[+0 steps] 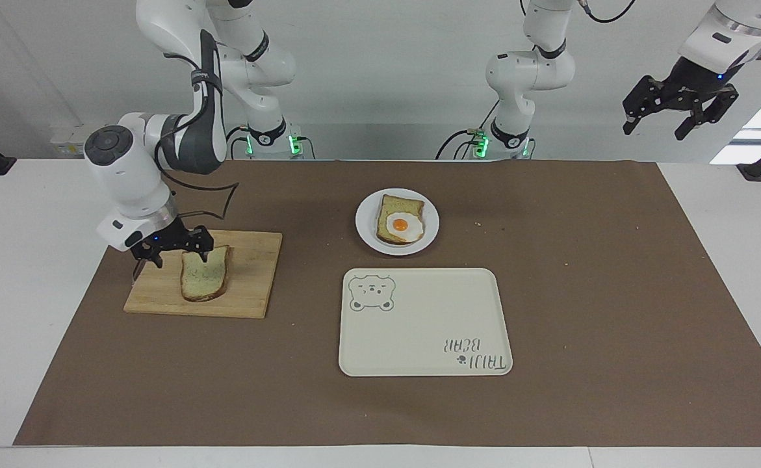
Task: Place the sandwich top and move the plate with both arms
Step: 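Reach the right gripper down to the bread slice on the board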
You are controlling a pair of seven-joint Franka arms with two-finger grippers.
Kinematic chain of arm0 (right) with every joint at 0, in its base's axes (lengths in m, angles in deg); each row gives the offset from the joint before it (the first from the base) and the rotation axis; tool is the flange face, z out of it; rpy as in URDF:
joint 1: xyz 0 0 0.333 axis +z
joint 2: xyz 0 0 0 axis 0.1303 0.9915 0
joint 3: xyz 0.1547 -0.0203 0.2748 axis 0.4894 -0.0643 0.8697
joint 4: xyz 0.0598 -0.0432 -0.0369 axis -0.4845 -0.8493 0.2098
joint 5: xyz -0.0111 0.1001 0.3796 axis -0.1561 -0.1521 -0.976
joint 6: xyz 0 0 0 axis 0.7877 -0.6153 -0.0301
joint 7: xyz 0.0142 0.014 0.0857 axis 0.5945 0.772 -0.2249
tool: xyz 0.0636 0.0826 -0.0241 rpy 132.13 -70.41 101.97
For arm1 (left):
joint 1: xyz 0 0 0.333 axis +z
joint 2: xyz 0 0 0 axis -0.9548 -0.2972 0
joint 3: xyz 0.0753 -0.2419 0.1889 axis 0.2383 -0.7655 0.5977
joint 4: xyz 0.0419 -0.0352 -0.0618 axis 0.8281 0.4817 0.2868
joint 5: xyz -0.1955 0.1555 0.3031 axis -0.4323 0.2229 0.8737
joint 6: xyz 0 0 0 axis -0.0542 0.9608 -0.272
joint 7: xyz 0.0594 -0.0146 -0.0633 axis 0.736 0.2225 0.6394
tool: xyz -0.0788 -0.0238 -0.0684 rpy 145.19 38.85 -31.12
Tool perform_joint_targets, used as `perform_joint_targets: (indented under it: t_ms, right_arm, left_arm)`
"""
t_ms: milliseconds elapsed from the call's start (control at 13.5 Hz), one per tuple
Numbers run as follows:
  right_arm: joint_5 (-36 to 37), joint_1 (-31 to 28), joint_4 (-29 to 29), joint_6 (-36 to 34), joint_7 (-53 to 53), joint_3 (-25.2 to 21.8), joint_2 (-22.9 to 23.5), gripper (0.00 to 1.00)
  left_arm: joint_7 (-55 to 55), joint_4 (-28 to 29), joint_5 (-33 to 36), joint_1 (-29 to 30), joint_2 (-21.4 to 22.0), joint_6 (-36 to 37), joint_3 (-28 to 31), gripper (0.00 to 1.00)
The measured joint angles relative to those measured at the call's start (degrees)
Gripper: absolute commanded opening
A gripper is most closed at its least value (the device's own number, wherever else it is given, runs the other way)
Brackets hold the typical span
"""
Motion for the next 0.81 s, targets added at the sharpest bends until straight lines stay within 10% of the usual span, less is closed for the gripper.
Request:
perform_joint_targets:
  t_ms: [740,814]
  right_arm:
    - [-9.2,-4.0,-5.3,4.0,-8.1,-0.1,3.9,1.00]
    - [-9.3,-4.0,-5.5,4.0,-8.4,-0.1,3.9,0.88]
  left_arm:
    - [0.0,0.0,0.0,0.0,0.0,0.0,0.0,1.00]
    - [0.0,0.0,0.0,0.0,0.0,0.0,0.0,1.00]
